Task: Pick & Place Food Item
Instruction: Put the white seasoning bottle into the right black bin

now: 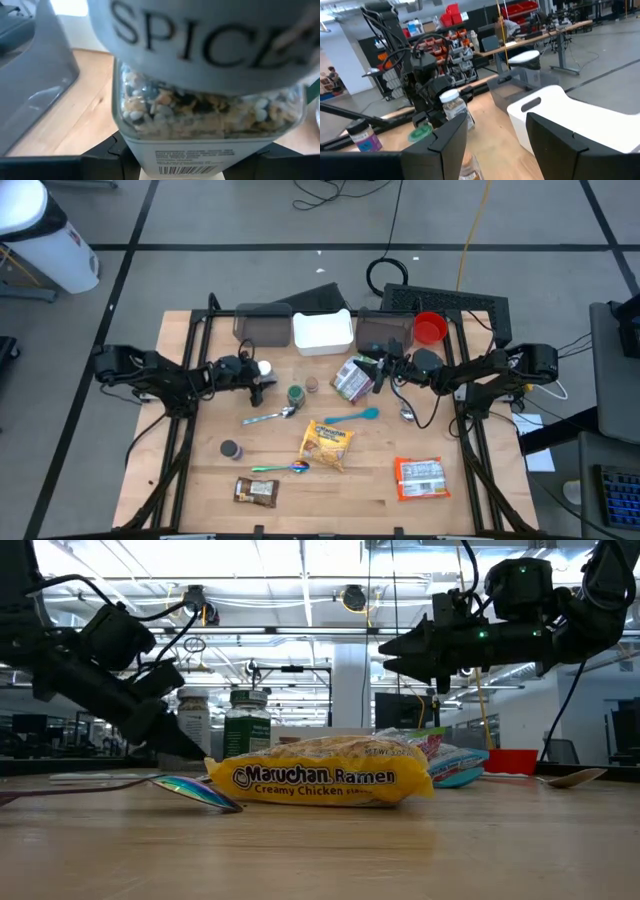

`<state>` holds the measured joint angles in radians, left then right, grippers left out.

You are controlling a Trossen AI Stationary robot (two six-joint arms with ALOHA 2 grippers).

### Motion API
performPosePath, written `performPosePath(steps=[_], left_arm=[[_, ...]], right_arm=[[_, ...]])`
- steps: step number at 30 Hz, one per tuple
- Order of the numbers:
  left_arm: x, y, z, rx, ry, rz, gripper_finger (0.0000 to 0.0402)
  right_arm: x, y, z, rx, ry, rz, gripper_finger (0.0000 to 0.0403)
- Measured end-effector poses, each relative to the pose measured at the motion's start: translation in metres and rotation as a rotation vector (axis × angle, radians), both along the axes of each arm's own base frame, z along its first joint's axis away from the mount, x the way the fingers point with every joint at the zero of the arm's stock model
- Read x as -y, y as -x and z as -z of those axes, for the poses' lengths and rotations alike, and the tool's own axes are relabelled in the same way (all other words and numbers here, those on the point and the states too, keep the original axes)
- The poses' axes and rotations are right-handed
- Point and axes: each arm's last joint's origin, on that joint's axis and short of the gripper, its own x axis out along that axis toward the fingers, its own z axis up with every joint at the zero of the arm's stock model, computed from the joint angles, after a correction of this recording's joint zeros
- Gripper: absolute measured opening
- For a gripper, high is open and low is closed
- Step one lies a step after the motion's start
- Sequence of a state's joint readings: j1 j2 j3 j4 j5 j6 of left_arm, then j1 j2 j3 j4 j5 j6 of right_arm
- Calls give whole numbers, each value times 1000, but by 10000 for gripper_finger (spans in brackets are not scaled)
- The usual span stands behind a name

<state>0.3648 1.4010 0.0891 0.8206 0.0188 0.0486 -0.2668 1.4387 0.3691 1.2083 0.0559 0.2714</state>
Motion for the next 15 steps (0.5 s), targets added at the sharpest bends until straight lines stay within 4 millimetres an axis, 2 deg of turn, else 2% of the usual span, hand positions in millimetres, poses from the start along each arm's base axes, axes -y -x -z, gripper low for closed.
performPosePath(steps=[10,15], left_arm=[[-8,-21,-13,-29,-45,43,206],[-12,-33,-28,-83,-53,76,206]], right_arm=[[0,1,-11,100,62,4,196],[-1,2,-16,132,127,12,196]])
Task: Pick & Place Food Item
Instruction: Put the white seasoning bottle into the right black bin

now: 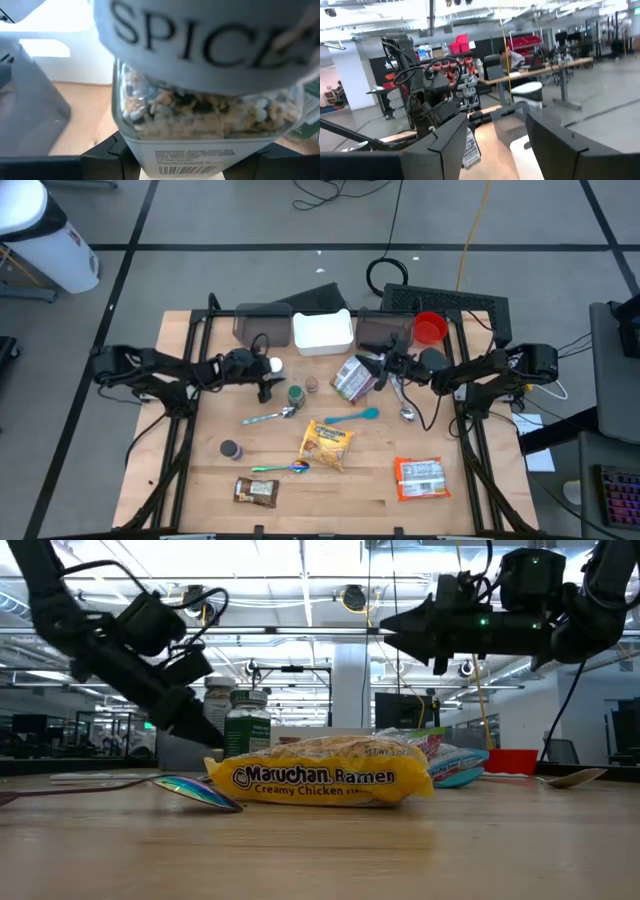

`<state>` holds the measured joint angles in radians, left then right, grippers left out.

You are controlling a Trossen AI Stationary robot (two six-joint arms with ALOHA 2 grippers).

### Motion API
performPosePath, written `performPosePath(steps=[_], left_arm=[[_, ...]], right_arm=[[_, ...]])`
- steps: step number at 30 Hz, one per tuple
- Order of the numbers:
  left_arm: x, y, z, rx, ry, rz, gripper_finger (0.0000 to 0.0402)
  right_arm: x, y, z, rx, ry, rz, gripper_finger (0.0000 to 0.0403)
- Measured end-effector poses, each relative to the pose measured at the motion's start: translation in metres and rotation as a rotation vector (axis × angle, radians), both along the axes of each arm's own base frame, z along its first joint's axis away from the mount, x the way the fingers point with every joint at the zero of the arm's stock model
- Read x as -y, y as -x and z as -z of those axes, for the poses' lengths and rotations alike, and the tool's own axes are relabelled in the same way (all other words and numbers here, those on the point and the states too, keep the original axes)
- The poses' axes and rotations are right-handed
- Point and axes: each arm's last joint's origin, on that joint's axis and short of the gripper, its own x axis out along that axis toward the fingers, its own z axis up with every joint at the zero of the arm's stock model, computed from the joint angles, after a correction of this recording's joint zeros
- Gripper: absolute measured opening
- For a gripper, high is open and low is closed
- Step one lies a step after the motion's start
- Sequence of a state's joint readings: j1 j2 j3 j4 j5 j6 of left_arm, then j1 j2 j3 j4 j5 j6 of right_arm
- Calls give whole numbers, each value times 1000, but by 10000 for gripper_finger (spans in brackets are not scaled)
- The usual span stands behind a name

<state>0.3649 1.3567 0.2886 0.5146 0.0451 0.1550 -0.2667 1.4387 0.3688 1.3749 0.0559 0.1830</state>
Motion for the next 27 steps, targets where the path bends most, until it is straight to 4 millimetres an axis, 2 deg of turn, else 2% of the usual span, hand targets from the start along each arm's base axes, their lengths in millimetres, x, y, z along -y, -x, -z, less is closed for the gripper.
performPosePath(steps=[4,8,16,21,27], left_arm=[[-3,-7,-19,-63,-18,24,206],[-4,-11,-44,-75,-43,42,206],[-1,-5,-91,6,-44,73,206],[1,-4,-116,35,-19,94,206],[0,-11,-133,33,4,129,206]], right_arm=[[0,-1,-4,19,50,11,196],[3,-9,-14,19,97,21,196],[13,-46,-33,-232,202,33,196],[18,-68,-60,-379,272,13,197],[19,-81,-91,-381,325,-52,217]])
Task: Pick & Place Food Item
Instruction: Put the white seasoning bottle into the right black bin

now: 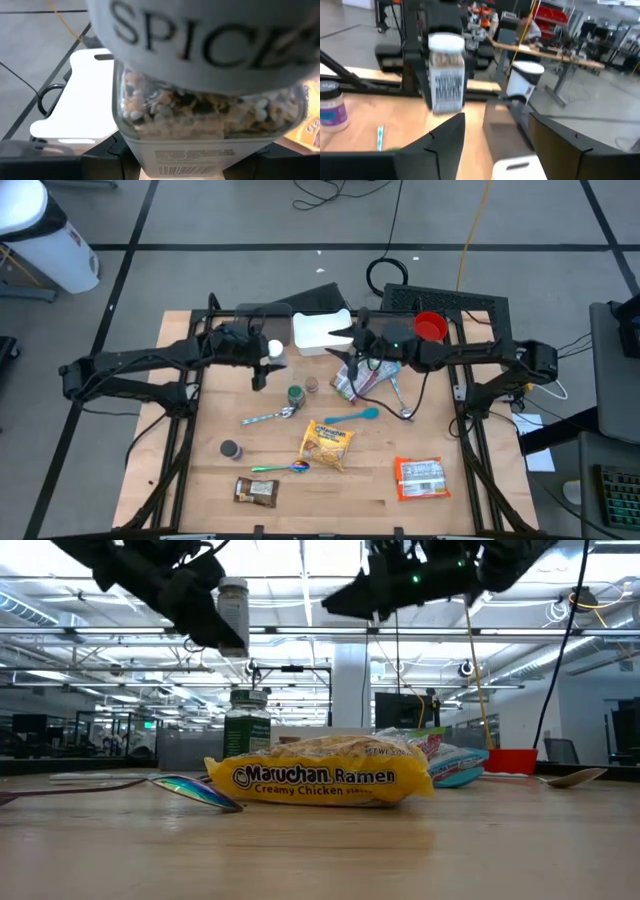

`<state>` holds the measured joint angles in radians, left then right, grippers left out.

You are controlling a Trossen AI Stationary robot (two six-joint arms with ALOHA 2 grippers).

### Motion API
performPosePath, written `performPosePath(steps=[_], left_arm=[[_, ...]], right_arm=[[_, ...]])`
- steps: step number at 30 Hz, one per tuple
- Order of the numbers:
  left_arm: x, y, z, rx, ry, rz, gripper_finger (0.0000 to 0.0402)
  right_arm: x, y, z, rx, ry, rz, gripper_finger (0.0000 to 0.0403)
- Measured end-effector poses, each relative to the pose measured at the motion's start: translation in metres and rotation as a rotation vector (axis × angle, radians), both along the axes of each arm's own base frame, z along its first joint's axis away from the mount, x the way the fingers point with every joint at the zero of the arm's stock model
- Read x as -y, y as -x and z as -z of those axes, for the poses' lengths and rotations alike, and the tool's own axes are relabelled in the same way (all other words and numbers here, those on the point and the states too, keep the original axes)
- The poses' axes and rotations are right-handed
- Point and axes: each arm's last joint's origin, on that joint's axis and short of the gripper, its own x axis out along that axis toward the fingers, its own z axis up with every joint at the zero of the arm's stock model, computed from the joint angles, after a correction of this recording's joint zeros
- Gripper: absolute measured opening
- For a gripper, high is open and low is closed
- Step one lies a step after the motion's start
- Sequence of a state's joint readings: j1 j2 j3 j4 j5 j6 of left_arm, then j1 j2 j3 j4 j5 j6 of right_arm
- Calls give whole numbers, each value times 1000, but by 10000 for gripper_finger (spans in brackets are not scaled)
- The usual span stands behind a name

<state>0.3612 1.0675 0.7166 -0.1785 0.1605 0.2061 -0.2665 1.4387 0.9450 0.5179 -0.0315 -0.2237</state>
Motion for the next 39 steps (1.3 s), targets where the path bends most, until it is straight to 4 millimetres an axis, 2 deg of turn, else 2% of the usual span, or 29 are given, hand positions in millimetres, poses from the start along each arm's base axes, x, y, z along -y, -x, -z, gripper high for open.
performPosePath(steps=[9,13,18,24,28,32,39], left_arm=[[0,-26,-6,-32,5,38,206],[2,-42,-13,-26,-35,87,206],[6,-54,-23,-10,-82,137,206],[8,-57,-26,10,-80,191,206],[8,-56,-25,-6,-68,189,206],[8,-56,-25,-2,-62,184,206],[5,-58,-22,-26,-87,130,206]], right_arm=[[-3,-6,-23,63,-37,-162,273],[-4,-7,-23,70,-89,-180,282],[-3,-16,-10,58,-153,-248,281],[-2,-28,0,105,-167,-289,278],[-3,-30,-1,138,-147,-293,279],[-2,-32,-10,151,-138,-296,273],[-1,-41,-32,69,-140,-342,270]])
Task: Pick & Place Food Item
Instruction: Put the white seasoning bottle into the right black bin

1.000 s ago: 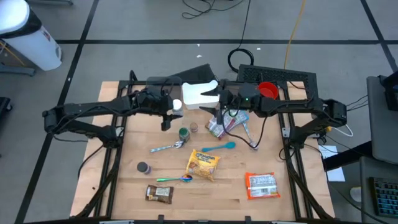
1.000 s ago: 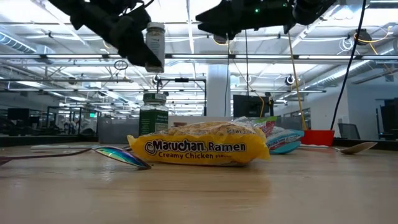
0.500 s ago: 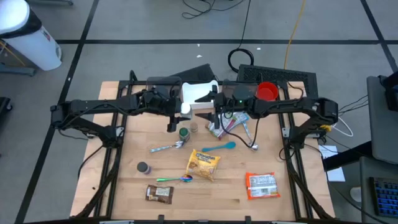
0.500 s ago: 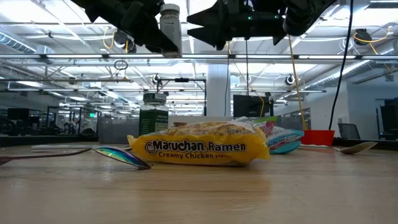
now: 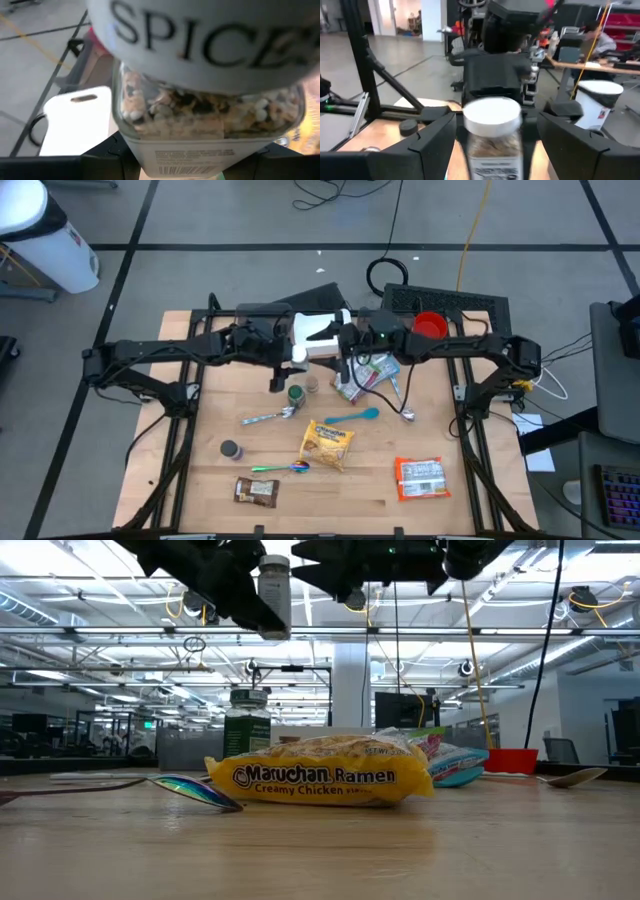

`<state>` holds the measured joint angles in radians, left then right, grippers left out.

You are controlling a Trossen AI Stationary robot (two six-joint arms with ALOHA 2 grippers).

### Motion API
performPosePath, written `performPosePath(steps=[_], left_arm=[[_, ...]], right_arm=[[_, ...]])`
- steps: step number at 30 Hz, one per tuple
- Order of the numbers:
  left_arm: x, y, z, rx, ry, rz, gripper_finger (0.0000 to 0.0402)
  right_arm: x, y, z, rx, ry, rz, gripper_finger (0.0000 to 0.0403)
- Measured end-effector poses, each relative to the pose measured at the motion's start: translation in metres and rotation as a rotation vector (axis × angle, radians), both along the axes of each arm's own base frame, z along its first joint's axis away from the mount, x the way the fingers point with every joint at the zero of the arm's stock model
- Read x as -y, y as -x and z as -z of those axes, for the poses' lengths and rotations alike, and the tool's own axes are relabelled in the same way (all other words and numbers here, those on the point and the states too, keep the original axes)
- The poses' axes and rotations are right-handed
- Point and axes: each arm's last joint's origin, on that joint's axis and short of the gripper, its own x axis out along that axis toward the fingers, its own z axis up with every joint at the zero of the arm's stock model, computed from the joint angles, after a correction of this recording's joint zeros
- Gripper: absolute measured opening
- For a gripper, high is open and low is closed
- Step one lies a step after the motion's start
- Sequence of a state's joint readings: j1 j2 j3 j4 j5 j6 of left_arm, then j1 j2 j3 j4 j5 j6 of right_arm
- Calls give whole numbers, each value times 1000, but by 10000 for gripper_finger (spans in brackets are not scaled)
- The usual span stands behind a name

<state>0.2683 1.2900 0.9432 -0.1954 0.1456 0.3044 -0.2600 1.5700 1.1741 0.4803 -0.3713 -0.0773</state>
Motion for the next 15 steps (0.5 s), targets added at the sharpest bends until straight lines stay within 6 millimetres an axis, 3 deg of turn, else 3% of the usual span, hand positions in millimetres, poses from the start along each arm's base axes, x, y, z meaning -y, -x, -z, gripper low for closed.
performPosePath(steps=[12,15], left_arm=[[-1,0,-2,8,-6,-19,206],[-2,-3,-12,21,-20,-39,206]], right_arm=[[1,-4,-21,-70,26,5,270],[3,-9,-23,-65,29,6,269]])
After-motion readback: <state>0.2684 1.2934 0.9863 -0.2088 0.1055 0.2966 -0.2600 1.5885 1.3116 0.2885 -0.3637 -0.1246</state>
